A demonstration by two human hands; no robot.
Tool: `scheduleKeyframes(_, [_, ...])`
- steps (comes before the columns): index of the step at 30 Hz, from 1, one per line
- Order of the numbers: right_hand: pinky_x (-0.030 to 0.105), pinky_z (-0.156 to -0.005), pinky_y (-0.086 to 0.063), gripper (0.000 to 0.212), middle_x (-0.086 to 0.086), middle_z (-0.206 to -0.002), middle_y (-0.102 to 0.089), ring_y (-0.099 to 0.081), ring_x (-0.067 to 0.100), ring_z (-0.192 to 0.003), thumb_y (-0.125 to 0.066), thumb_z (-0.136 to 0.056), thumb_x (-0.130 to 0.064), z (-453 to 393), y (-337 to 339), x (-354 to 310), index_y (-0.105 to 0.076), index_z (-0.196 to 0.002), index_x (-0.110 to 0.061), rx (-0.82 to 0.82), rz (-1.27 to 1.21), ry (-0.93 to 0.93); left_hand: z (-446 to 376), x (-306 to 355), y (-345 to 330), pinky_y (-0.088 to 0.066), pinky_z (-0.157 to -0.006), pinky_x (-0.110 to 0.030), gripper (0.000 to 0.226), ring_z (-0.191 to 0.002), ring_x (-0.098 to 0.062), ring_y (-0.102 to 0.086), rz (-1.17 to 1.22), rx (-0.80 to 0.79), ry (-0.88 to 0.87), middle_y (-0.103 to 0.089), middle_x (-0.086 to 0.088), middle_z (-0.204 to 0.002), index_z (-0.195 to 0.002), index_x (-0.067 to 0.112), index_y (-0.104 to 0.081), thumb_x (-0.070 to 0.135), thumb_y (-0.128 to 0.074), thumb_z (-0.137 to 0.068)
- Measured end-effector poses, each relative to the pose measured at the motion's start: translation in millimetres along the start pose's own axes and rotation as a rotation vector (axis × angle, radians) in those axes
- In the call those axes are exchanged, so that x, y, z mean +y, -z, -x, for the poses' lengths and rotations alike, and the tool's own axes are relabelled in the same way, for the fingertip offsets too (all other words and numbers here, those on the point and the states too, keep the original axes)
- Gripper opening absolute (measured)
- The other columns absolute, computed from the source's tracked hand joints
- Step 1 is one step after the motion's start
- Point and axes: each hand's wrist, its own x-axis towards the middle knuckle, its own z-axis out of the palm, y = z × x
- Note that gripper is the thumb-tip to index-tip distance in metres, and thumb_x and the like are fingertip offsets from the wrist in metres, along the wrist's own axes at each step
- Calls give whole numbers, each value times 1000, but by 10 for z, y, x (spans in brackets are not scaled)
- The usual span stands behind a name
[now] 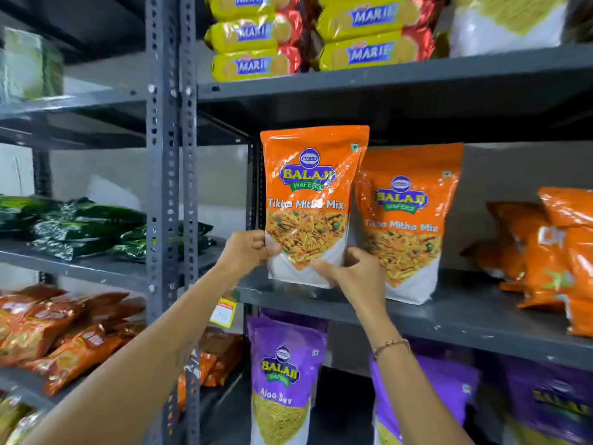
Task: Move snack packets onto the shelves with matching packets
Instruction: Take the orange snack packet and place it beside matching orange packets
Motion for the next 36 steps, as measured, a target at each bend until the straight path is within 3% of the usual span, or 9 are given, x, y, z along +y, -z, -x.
scheduleKeyframes(4, [28, -46, -27, 56, -6, -44, -37, -31, 11, -43, -86, -57, -40, -162, -314, 138, -35, -51, -16, -26, 26, -26, -174, -223, 148, -54, -61, -14, 13, -74, -13, -62, -19, 21, 22, -70, -8, -80, -88, -5, -70, 6, -69, -81])
scheduleKeyframes(9, [18, -38, -27, 54, -4, -49, -39, -35, 11, -47, -86, -60, -38, -243, -432, 212, -37, -53, -16, -51, 141, -10, -365, -480, 214, -55, -75, -27, 14, -69, -10, -66, -7, -15, 45, -74, 11, -62, -67, 18, -72, 9, -72, -78])
scheduleKeyframes(14, [19, -42, -30, 55, -5, -55, -36, -36, 9, -51, -85, -63, -36, -316, -472, 167, -33, -58, -18, -44, 265, -64, -489, -555, 169, -50, -57, -13, 16, -52, 5, -57, 23, -50, -10, -68, 16, -51, -65, 15, -67, 7, -72, -78])
scheduleKeyframes(23, [27, -53, -35, 49, 4, -74, -50, -46, 17, -68, -84, -65, -37, -391, -629, 229, -46, -77, -9, -32, 295, -161, -634, -747, 221, -51, -59, -11, 4, -61, 3, -63, 93, -119, -55, -73, 11, -66, -82, 3, -72, 4, -70, -79])
scheduleKeyframes(27, [18, -55, -30, 51, -16, -74, -33, -40, 14, -83, -81, -67, -45, -419, -657, 218, -34, -77, -29, -84, 356, -211, -669, -815, 221, -48, -57, -11, 5, -63, -3, -60, 89, -122, -72, -74, 2, -67, -76, 3, -71, 7, -72, -78])
scheduleKeyframes(29, [19, -64, -36, 49, -14, -86, -48, -46, 19, -96, -80, -66, -48, -423, -658, 250, -45, -89, -24, -107, 380, -227, -659, -850, 223, -50, -67, -24, 15, -70, -12, -60, 94, -112, -81, -75, -17, -80, -82, -4, -68, 10, -73, -78])
scheduleKeyframes(31, [28, -82, -44, 70, 4, -115, -60, -52, 24, -113, -81, -64, -48, -429, -655, 276, -50, -112, -8, -111, 384, -234, -630, -847, 238, -52, -74, -35, 20, -76, -16, -61, 95, -114, -84, -75, -21, -91, -88, -5, -68, 11, -74, -77])
scheduleKeyframes(34, [40, -102, -44, 94, 9, -141, -49, -46, 26, -129, -80, -66, -48, -383, -672, 187, -38, -137, -3, -117, 388, -263, -603, -824, 252, -53, -82, -40, 25, -80, -19, -63, 79, -128, -65, -75, -19, -96, -94, -3, -68, 16, -73, -78])
scheduleKeyframes(36, [42, -108, -41, 100, 9, -150, -41, -42, 27, -134, -78, -70, -46, -349, -681, 129, -29, -145, -4, -119, 386, -273, -585, -800, 262, -50, -75, -33, 25, -81, -18, -62, 54, -130, -62, -75, -16, -94, -90, -2, -67, 20, -72, -80])
